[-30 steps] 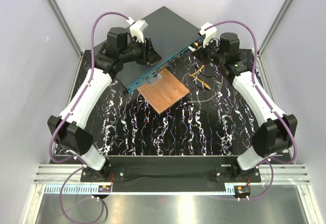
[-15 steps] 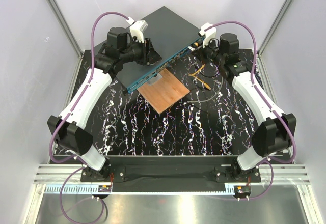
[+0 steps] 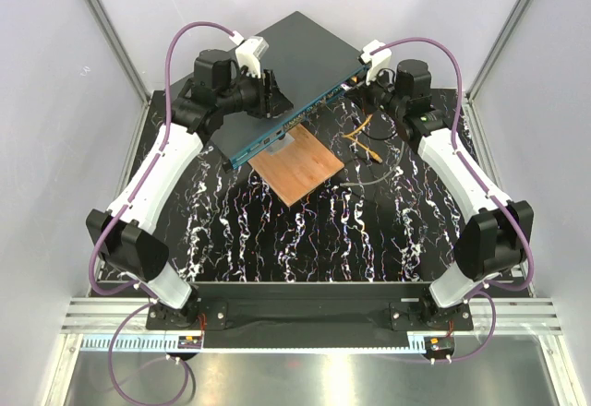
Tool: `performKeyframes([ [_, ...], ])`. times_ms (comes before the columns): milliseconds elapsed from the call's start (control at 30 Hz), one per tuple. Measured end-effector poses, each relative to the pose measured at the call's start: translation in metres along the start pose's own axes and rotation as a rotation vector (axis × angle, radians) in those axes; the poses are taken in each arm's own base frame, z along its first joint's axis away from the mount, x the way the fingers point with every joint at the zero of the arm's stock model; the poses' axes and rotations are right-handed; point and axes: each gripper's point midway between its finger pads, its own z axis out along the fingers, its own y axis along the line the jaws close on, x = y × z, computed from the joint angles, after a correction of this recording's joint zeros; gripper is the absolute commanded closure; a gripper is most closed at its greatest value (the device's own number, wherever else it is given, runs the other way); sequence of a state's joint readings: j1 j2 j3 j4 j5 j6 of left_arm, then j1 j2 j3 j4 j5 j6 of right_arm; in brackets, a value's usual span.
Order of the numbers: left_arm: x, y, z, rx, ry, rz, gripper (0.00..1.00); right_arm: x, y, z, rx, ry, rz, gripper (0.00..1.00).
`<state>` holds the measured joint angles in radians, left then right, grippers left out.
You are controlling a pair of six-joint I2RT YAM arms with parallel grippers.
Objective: Insert the plug into the switch port
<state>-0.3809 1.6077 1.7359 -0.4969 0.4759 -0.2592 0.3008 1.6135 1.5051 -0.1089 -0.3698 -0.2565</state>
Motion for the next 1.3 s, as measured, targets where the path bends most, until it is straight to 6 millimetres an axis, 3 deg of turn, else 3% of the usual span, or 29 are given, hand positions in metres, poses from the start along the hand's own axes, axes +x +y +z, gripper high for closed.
performKeyframes([
  [267, 0.003, 0.001, 0.001, 0.000, 0.005, -0.002, 0.56, -0.003, -0.001, 0.010, -0.022, -0.010, 0.001, 0.90],
  [533, 0.003, 0.001, 0.001, 0.000, 0.004, -0.001, 0.55, -0.002, 0.002, 0.010, -0.038, -0.003, -0.003, 0.60],
  [833, 0.003, 0.000, 0.002, 0.005, 0.004, -0.001, 0.55, 0.002, 0.010, -0.001, -0.051, 0.040, -0.020, 0.44],
  [1033, 0.000, -0.001, 0.002, 0.011, -0.006, 0.004, 0.55, 0.007, 0.014, -0.016, -0.049, 0.090, -0.015, 0.24],
  [1133, 0.000, -0.001, 0.002, 0.012, -0.005, 0.004, 0.55, 0.014, 0.017, -0.022, -0.055, 0.133, -0.002, 0.33],
  [1200, 0.000, -0.001, 0.002, 0.014, -0.005, 0.005, 0.55, 0.018, 0.016, -0.027, -0.056, 0.165, 0.012, 0.48],
  [1300, 0.000, -0.001, 0.002, 0.015, -0.005, 0.004, 0.55, 0.013, 0.013, -0.034, -0.051, 0.187, 0.030, 0.54],
])
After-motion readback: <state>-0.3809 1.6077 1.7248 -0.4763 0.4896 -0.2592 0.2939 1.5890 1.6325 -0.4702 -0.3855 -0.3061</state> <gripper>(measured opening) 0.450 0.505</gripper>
